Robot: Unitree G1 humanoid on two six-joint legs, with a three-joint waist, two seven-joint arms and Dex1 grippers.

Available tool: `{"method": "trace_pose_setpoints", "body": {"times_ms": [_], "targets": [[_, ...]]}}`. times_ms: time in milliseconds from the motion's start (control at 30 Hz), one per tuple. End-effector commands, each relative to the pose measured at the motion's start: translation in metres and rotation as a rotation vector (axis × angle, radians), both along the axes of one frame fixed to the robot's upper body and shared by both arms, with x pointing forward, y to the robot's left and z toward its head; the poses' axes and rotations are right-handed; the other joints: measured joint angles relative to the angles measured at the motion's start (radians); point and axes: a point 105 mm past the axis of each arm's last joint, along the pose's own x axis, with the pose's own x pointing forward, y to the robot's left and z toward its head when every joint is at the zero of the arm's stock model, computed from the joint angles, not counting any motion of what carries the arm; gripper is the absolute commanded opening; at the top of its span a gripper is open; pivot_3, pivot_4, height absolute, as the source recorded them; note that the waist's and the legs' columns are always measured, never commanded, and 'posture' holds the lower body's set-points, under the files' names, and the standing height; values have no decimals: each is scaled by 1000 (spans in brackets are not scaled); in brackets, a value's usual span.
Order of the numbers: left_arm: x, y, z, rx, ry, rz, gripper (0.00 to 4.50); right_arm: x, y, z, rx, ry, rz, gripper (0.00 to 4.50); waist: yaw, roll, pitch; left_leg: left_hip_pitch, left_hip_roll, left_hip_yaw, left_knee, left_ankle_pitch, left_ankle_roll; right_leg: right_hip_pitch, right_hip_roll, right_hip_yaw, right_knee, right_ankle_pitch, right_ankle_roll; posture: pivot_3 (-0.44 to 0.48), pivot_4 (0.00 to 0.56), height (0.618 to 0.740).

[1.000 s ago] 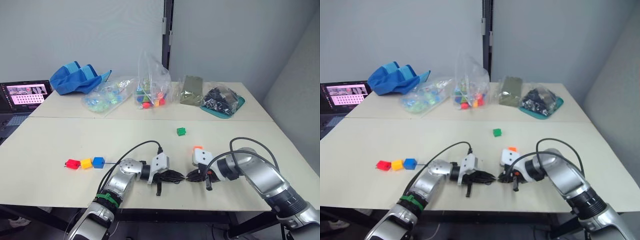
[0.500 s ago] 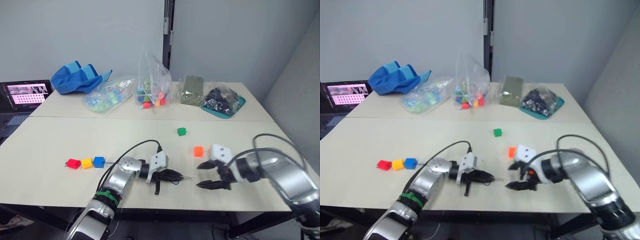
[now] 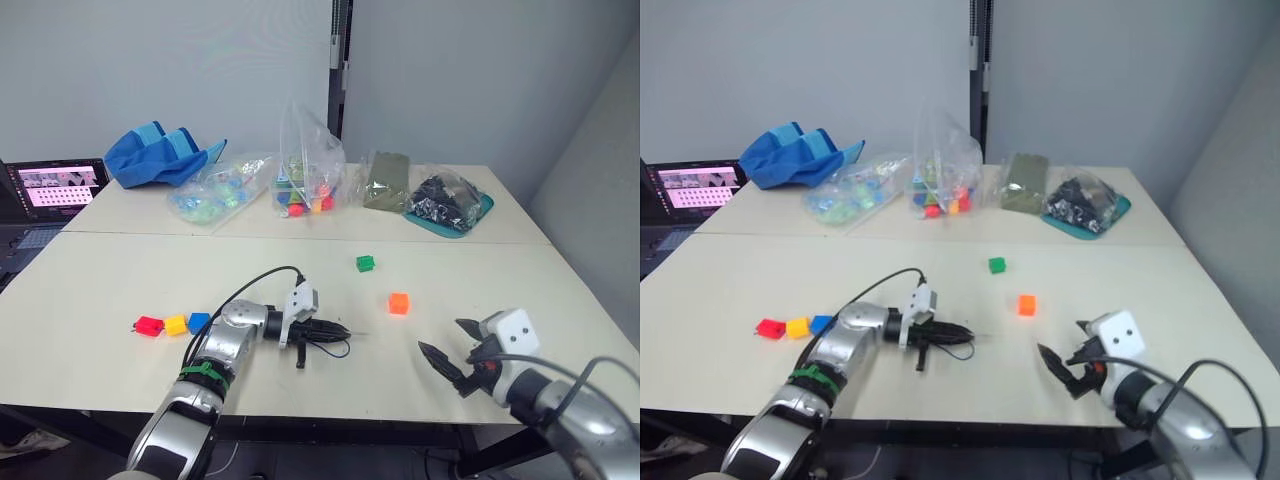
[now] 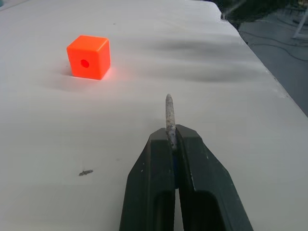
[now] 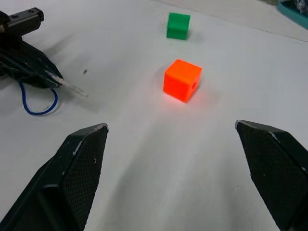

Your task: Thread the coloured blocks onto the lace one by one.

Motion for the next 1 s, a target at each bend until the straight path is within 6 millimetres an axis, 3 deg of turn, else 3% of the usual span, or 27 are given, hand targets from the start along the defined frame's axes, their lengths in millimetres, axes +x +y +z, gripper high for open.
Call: {"method": "trace_pose_setpoints", "body": {"times_ms": [33,267,500,1000], "targets": [[4,2,8,-14,-38,-7,0,6,0,18,-21,-107,-66,4468,-5,0,0,0,0,0,0,0,0,0,0,0,0,0,0,0,150,740],[4,11,3,-12,-41,28,0,32,5,23,5,-135,-97,4468,-17,0,0,0,0,0,-1,0,0,0,0,0,0,0,0,0,150,740],[-3,24,-2,-14,-47,79,0,73,13,23,50,-143,-139,4468,-21,0,0,0,0,0,-1,0,0,0,0,0,0,1,-1,0,150,740],[-6,26,1,-20,-66,119,0,102,29,8,66,-125,-145,4468,-20,0,0,0,0,0,-2,0,0,0,0,0,-1,1,-1,0,150,740]]}}
